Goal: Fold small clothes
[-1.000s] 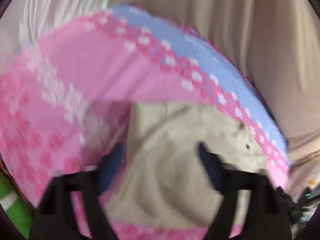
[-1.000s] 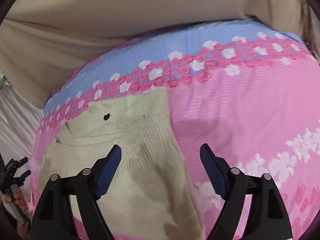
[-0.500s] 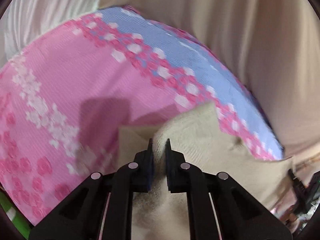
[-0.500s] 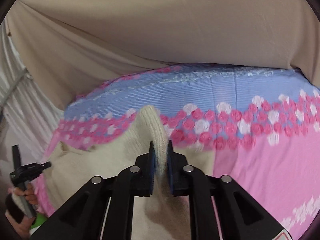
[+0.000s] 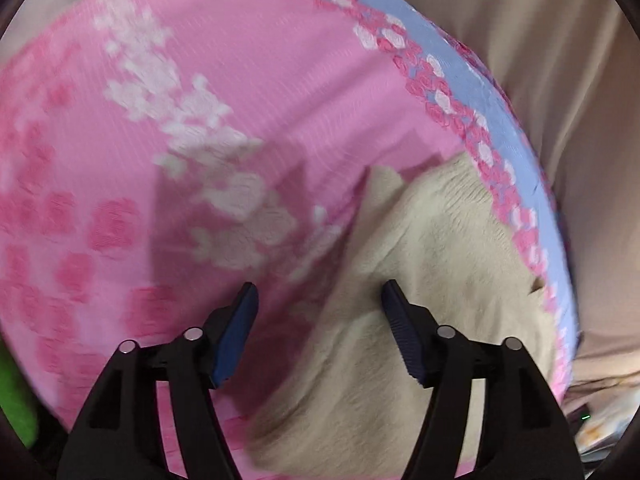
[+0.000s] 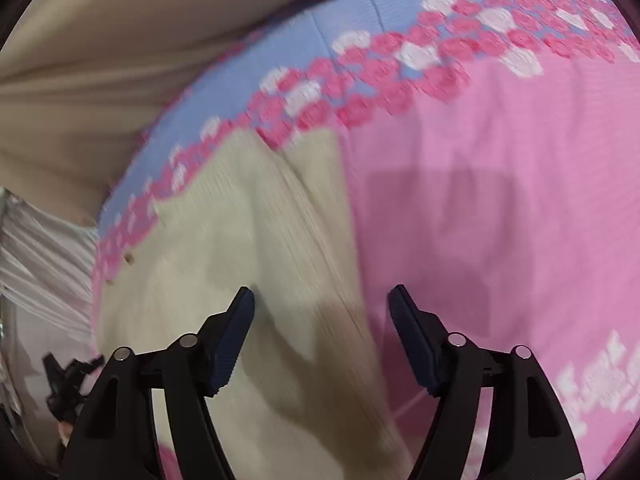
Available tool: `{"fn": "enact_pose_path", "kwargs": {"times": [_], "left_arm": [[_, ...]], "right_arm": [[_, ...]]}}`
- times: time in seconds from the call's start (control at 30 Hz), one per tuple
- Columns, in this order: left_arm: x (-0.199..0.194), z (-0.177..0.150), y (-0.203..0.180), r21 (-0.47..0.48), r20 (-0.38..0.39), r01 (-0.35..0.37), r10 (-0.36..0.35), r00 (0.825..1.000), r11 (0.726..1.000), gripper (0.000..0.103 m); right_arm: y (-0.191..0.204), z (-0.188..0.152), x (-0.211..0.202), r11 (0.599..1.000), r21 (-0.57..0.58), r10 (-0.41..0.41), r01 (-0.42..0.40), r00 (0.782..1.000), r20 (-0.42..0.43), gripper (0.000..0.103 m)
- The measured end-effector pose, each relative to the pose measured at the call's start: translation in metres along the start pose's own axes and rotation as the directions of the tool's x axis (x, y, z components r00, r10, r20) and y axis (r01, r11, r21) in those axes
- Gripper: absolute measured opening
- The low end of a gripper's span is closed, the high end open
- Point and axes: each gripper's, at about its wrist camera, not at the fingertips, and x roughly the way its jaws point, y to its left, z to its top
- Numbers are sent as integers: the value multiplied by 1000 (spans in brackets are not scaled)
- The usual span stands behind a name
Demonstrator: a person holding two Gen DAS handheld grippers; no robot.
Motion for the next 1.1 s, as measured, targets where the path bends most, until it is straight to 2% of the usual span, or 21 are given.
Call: {"fn": "enact_pose_path", "kwargs": {"times": [0.03,0.07,0.13,0.17,0.2,0.23,0.27,0.37,0.47,0.53,0.67,0.77,0.8,0.83,0.9,0.93,0.97,1.0,1.03,1.07,1.1], "left_arm": [[7,3,-3,-17,-7,4,-4,1000,1000,71],[13,4,-5,-35,-5,-8,8,1000,999,79],[20,7,-19,-13,18,15,-15,1000,1000,80],[24,10,-26,24,20,-6,5,1000,1000,69],[26,12,-36,74,35,-26,24,999,997,52],[29,14,-46,127,10,14,-16,1000,992,21],[29,15,-50,137,-5,39,-39,999,990,14],[10,16,-67,165,4,97,-99,995,982,13],[-18,15,-85,199,-19,203,-203,979,959,13],[-41,13,-103,232,-45,268,-265,963,935,13],[-81,5,-135,280,-160,402,-370,915,872,13],[-100,-6,-163,368,-208,426,-373,904,827,13],[-99,-8,-167,380,-212,413,-356,910,828,13],[-92,-8,-171,391,-210,387,-329,921,835,14],[-64,-9,-171,411,-170,289,-238,956,865,18],[-43,-11,-170,431,-143,224,-180,973,874,20],[-13,-15,-167,459,-115,148,-107,988,876,20],[5,-19,-160,479,-92,80,-41,995,874,20],[20,-24,-154,497,-67,12,24,997,867,18],[30,-30,-141,489,-58,-38,76,995,871,17],[26,-34,-130,465,-68,-23,62,996,885,18]], "right_arm": [[2,7,8,999,20,37,-37,999,1,77],[7,14,14,998,36,59,-59,998,15,83],[19,26,25,997,31,69,-70,997,38,84],[25,29,27,998,17,54,-55,997,47,42],[27,30,33,996,31,82,-82,997,10,23],[29,29,30,994,47,97,-98,995,22,24],[33,26,19,995,29,99,-100,994,54,22],[40,14,-26,992,10,123,-126,984,132,20],[47,-1,-83,992,-26,130,-127,972,195,14],[54,-10,-123,990,-42,139,-133,964,226,14],[73,-28,-192,988,-112,135,-106,944,302,14],[70,-36,-226,990,-114,118,-83,931,346,14],[64,-37,-229,994,-101,71,-37,930,360,15],[57,-35,-223,997,-79,23,7,931,364,20],[22,-29,-196,999,-6,-35,40,938,345,29],[3,-27,-181,996,37,-84,76,934,346,36],[-16,-26,-166,989,78,-146,127,928,342,36],[-36,-25,-153,973,132,-221,188,925,309,36],[-52,-28,-145,960,189,-251,206,932,260,36],[-63,-36,-146,961,231,-209,153,947,245,36],[-63,-45,-152,967,227,-175,116,948,264,36]]}}
